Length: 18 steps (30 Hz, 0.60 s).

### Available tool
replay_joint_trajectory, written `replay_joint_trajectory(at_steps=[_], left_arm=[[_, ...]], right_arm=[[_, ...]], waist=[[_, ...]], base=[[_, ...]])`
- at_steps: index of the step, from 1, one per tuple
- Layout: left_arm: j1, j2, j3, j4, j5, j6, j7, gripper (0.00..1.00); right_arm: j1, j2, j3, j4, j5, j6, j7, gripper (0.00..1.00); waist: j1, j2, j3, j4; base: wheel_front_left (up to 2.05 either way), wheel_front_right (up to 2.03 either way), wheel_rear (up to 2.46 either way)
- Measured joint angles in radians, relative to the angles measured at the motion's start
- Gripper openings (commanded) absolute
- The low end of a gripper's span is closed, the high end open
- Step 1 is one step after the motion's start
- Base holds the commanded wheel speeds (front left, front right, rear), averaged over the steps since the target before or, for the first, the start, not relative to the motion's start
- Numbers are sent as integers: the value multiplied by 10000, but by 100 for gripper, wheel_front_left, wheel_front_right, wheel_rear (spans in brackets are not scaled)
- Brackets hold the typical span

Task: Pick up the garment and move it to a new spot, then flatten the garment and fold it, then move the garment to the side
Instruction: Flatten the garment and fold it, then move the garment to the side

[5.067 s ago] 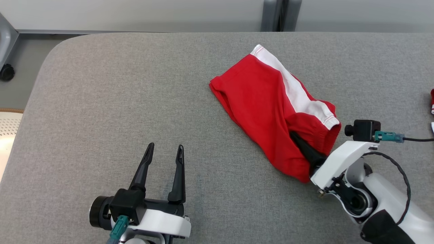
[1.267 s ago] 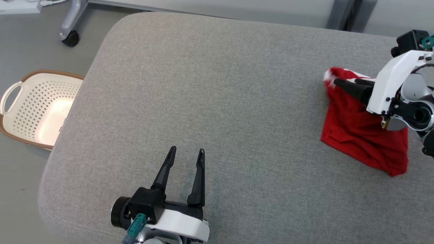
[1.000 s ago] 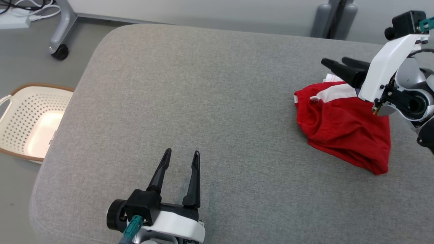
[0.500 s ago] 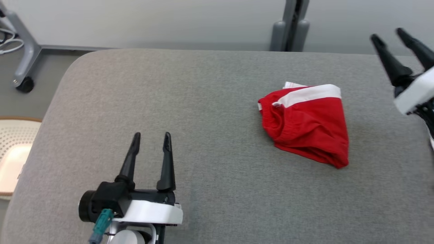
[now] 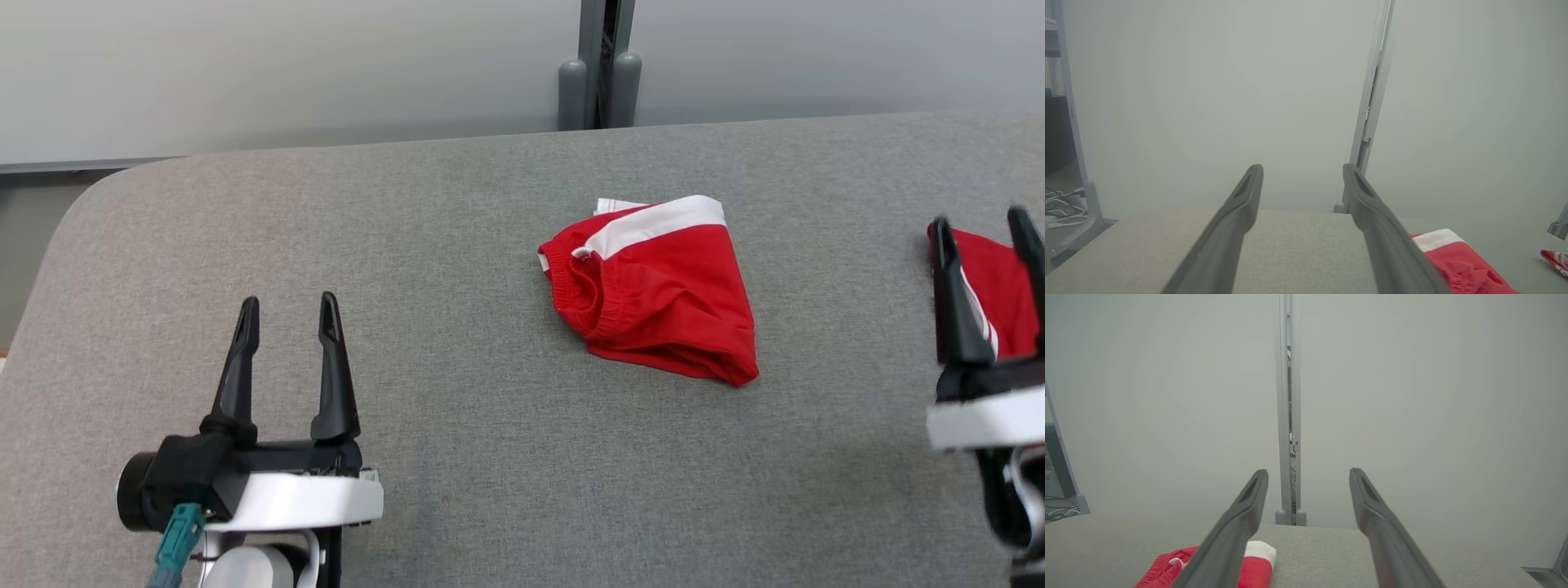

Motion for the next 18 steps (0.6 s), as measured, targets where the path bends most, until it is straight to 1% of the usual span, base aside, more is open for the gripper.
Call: replay_joint_trajectory(at_steps=[2,6,9,18], left_arm=[[185,-6,86,4,130,-77,0,100],[581,-2,138,40,420,-192,-2,100],[877,-2,56,148,476,-249,0,100],[1206,-4,-190,318,226,-226,-2,100]], right_arm=[[754,629,-462,-600,-510,-2,0,100],[1690,1340,-963,-1208,-1183,0,0,100],[2171,1613,-1032,-1239,-1453,-2,0,100],[2569,1935,-1091,-1080,-1611,-2,0,100]], waist=[[0,0,-34,-59],[0,0,-76,-163],[0,0,-112,-164],[0,0,-295,-82]], base=[[0,0,0],[0,0,0],[0,0,0],[0,0,0]])
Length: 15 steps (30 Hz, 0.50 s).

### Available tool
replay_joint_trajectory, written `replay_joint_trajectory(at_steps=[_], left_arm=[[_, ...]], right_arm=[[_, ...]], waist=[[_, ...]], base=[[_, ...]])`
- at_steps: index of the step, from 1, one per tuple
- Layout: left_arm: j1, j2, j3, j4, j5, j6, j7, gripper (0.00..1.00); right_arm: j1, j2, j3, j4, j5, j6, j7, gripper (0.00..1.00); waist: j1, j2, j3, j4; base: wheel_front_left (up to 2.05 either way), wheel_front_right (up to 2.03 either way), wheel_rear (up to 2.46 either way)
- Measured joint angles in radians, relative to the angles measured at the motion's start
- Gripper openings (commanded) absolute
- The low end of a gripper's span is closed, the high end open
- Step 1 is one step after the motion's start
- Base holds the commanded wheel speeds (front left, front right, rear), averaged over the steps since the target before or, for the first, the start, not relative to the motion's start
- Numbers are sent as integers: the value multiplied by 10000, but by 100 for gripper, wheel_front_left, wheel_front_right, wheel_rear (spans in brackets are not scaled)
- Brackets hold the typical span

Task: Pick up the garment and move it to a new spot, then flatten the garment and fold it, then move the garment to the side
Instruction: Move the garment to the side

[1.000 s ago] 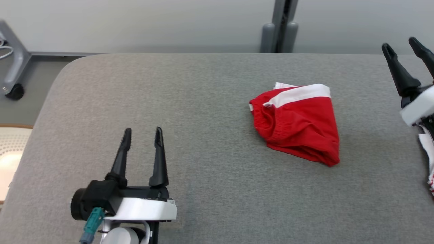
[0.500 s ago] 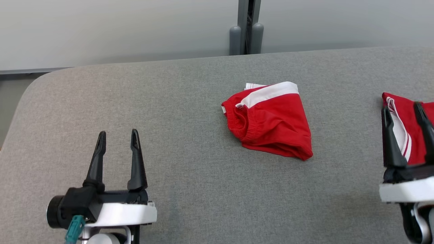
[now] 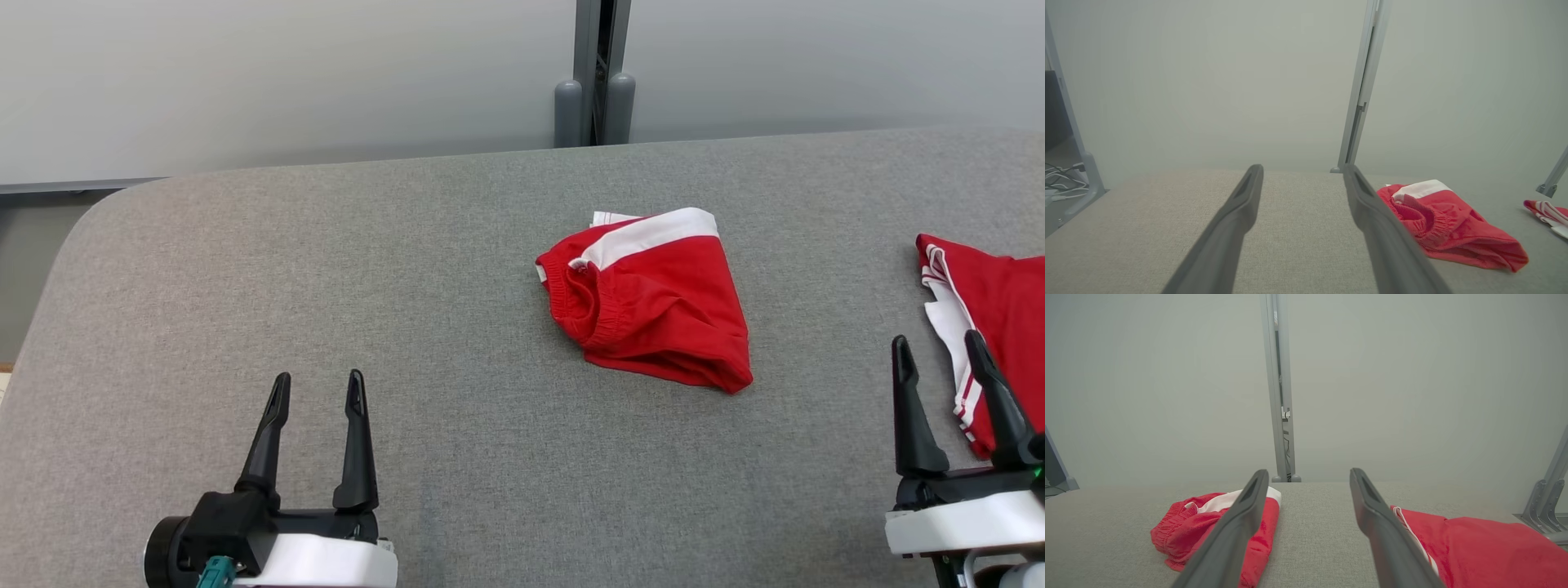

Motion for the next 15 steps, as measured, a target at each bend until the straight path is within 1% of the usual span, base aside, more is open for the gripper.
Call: replay_joint_trajectory(at_steps=[12,15], left_arm=[[0,2,-221,65,-27,-52,0,100],[0,2,-336,184,-69,-71,0,100]], right_arm=[[1,-138,138,288,38,2,-2,100],[30,-242,408,445,176,2,-2,100]], waist=[[0,0,-37,236],[0,0,-23,317]], base=[[0,0,0],[0,0,0]])
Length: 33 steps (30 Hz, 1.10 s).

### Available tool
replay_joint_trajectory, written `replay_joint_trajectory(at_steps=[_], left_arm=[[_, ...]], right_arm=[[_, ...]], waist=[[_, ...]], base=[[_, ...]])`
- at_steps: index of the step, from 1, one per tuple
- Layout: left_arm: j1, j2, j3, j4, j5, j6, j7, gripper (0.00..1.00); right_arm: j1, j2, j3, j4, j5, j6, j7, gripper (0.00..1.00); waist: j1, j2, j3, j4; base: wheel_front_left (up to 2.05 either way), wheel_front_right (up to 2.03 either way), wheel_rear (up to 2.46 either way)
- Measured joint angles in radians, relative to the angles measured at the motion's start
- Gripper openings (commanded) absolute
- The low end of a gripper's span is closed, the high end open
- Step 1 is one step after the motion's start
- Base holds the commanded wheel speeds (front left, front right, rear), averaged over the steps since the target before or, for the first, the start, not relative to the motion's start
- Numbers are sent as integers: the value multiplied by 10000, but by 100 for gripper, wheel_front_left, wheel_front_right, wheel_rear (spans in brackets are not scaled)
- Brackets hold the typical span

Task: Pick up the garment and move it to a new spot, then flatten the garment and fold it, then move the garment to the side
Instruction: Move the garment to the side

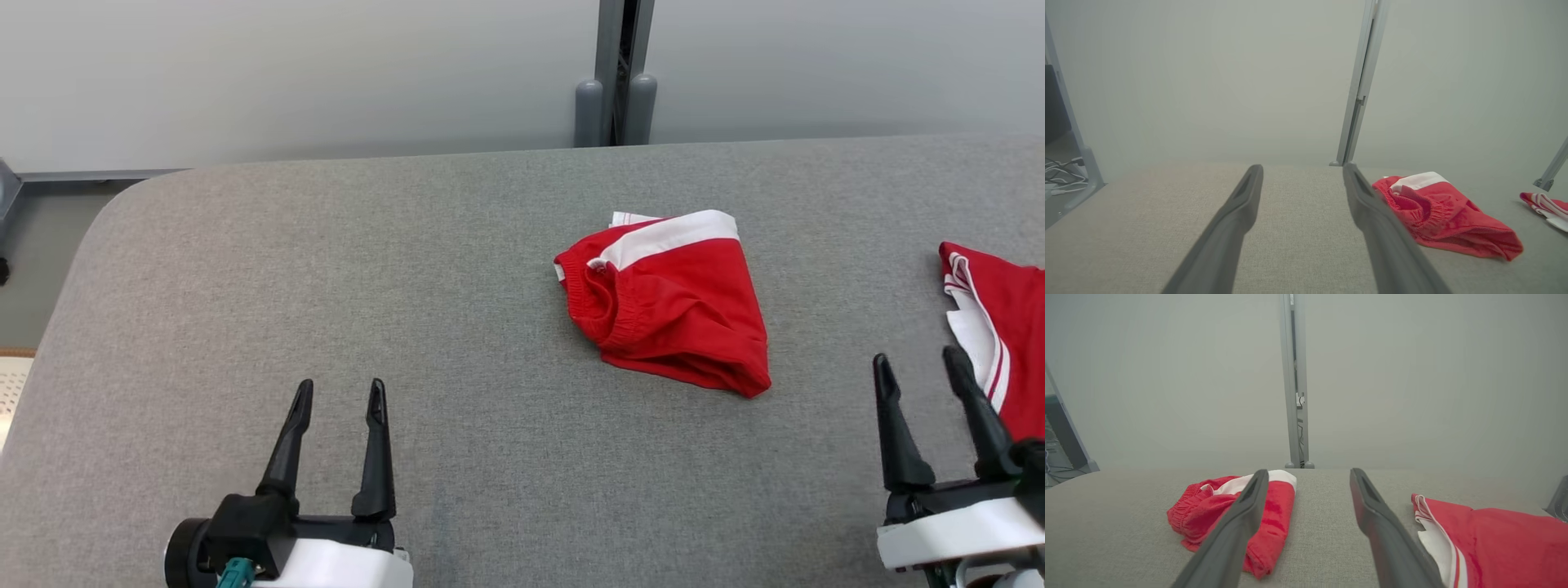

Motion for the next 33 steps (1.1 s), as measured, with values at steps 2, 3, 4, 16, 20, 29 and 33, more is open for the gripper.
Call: replay_joint_trajectory(at_steps=[2,3,4,16,20,29,33], left_arm=[[-4,0,-88,61,-13,-69,0,100],[-11,2,-132,81,-13,-71,2,100],[-28,0,-182,96,-10,-79,2,100],[-274,0,-648,681,-128,-109,0,100],[-447,6,-765,685,-128,-96,2,100],[-725,2,-1099,600,-146,63,2,100],[-886,6,-1170,497,-148,123,0,100]], right_arm=[[11,-113,113,230,267,0,0,100],[-8,-171,107,385,518,0,0,100],[-76,-244,132,652,834,0,-2,100],[-2176,-2117,1772,3223,7135,-2,2824,100],[-2969,-2819,2347,3697,8360,-2,3992,100],[-4129,-3804,3101,4485,10167,-2,5039,100],[-4613,-3965,3427,4752,10688,-2,5398,100]], waist=[[0,0,45,68],[0,0,82,101],[0,0,121,140],[0,0,686,711],[0,0,951,943],[0,0,1494,1644],[0,0,1780,1921]], base=[[0,0,0],[0,0,0],[0,0,0],[0,0,0],[0,0,0],[0,0,0],[0,0,0]])
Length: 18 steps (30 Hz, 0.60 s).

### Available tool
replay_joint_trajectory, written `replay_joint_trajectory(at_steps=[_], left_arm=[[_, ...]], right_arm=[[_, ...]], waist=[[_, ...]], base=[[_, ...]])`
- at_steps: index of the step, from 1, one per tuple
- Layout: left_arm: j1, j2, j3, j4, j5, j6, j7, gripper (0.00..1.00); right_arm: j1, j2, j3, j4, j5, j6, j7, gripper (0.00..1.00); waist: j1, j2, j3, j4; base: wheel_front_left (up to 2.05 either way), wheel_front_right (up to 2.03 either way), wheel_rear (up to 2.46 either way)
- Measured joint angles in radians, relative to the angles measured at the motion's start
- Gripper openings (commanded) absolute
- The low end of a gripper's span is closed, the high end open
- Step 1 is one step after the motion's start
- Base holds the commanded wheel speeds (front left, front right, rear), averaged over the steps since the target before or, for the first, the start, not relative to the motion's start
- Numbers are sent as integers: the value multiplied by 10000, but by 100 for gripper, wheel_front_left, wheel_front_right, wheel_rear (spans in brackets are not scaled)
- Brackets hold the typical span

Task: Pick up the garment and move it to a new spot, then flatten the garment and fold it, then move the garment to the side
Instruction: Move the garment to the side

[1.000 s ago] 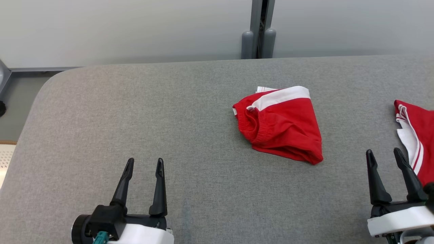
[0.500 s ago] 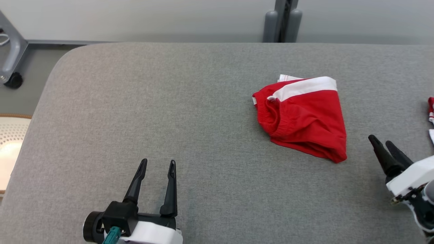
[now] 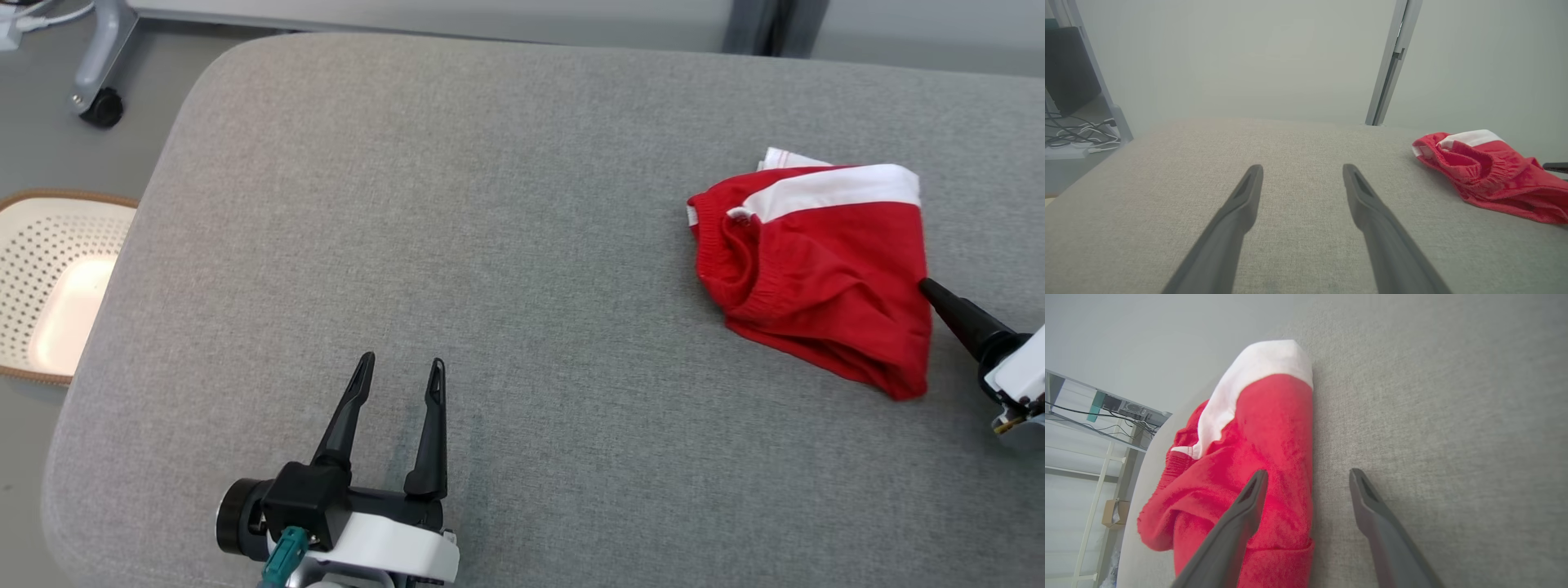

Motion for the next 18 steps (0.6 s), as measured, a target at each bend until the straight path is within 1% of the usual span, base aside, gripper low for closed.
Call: replay_joint_trajectory(at_steps=[4,12,13,14,15,16,18], left_arm=[[-73,-2,-81,-48,2,54,2,100],[-202,-2,-228,-150,2,119,2,100],[-204,-2,-240,-155,2,130,2,100],[-205,-4,-247,-161,2,132,2,100],[-208,-2,-251,-167,2,134,2,100],[-216,-2,-255,-169,2,153,2,100],[-229,-4,-259,-169,4,159,2,100]], right_arm=[[-409,-105,374,217,343,0,301,100],[-1152,-192,1020,458,621,2,418,100],[-1236,-188,1112,506,654,2,418,78],[-1301,-182,1170,546,706,2,410,45],[-1371,-173,1233,589,721,2,399,26],[-1439,-171,1312,606,723,2,374,0],[-1496,-159,1507,608,725,2,305,0]], waist=[[0,0,268,233],[0,0,610,546],[1,0,630,566],[0,0,646,581],[0,0,663,590],[0,0,681,597],[0,0,674,595]], base=[[0,0,0],[0,0,0],[0,0,0],[0,0,0],[0,0,0],[0,0,0],[0,0,0]])
